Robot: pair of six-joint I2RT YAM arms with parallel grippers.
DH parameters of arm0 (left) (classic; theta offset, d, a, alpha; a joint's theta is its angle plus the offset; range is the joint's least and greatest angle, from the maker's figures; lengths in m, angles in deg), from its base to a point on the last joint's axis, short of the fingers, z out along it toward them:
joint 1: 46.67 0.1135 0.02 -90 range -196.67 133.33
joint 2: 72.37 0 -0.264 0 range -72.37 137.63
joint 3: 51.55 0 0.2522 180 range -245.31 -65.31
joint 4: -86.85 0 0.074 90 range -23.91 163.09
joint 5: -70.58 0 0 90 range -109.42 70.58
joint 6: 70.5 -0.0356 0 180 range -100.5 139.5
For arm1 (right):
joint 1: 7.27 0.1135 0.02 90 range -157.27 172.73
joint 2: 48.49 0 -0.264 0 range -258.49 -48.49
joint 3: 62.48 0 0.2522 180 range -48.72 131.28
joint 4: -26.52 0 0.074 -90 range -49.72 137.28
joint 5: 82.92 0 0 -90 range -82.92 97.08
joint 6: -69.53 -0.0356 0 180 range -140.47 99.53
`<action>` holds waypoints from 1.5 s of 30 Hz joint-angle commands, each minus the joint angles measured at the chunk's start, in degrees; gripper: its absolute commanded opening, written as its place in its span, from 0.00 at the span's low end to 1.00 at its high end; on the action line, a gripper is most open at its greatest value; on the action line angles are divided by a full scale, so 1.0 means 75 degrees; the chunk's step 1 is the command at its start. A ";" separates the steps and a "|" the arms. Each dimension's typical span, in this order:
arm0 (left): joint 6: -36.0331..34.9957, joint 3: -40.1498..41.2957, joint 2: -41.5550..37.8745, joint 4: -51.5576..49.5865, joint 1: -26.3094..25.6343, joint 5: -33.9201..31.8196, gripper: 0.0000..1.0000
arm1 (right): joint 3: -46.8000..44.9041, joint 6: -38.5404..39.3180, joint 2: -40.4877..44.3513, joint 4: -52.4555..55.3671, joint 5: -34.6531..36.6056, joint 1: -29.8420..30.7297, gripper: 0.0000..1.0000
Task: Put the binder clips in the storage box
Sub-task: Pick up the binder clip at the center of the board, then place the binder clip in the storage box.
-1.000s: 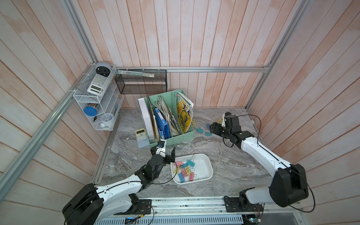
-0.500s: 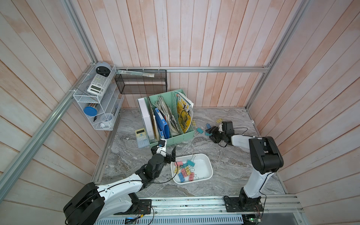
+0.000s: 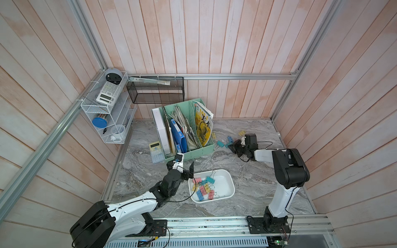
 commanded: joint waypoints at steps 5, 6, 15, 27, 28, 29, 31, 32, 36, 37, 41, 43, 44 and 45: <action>-0.0066 -0.0183 -0.0004 -0.0051 -0.0026 0.0120 1.00 | -0.0670 0.0462 0.1276 0.0233 -0.0640 0.0018 0.00; -0.0067 -0.0171 -0.0016 -0.0051 -0.0025 0.0128 1.00 | -0.0787 0.0579 0.1606 0.0401 -0.0701 0.0052 0.00; 0.0154 -0.0081 -0.0242 0.0017 -0.0037 0.0509 1.00 | -0.1049 0.3357 0.5634 0.4601 0.0430 0.1783 0.00; 0.0156 -0.0054 -0.0192 0.0118 -0.0043 0.0519 1.00 | -0.1170 0.4294 0.6157 0.7334 0.0478 0.4312 0.00; 0.0155 -0.0062 -0.0186 0.0103 -0.0037 0.0521 1.00 | -0.1176 0.4316 0.6010 0.7470 0.0510 0.4378 0.00; 0.0153 -0.0064 -0.0184 0.0101 -0.0037 0.0521 1.00 | -0.1174 0.4349 0.5885 0.7572 0.0527 0.4416 0.00; 0.0155 -0.0071 -0.0186 0.0089 -0.0036 0.0521 1.00 | -0.1180 0.4388 0.5618 0.7690 0.0595 0.4458 0.00; 0.0155 -0.0066 -0.0186 0.0089 -0.0042 0.0522 1.00 | -0.1189 0.4378 0.5472 0.7671 0.0615 0.4486 0.00; 0.0155 -0.0086 -0.0180 0.0071 -0.0042 0.0509 1.00 | -0.1256 0.4314 0.4937 0.7189 0.0547 0.4654 0.00; 0.0155 -0.0077 -0.0186 0.0066 -0.0045 0.0510 1.00 | -0.1272 0.4277 0.4788 0.7024 0.0560 0.4697 0.00; 0.0155 -0.0066 -0.0232 0.0043 -0.0040 0.0498 1.00 | -0.1234 0.4166 0.4195 0.6620 0.0793 0.4767 0.02; 0.0135 -0.0065 -0.0243 0.0042 -0.0042 0.0481 1.00 | -0.1157 0.4250 0.4012 0.6584 0.0810 0.4769 0.03; 0.0154 -0.0065 -0.0259 0.0019 -0.0047 0.0483 1.00 | -0.1142 0.4270 0.3941 0.6584 0.0818 0.4778 0.04; 0.0155 -0.0075 -0.0270 0.0023 -0.0043 0.0492 1.00 | -0.1149 0.4271 0.3915 0.6561 0.0821 0.4781 0.08</action>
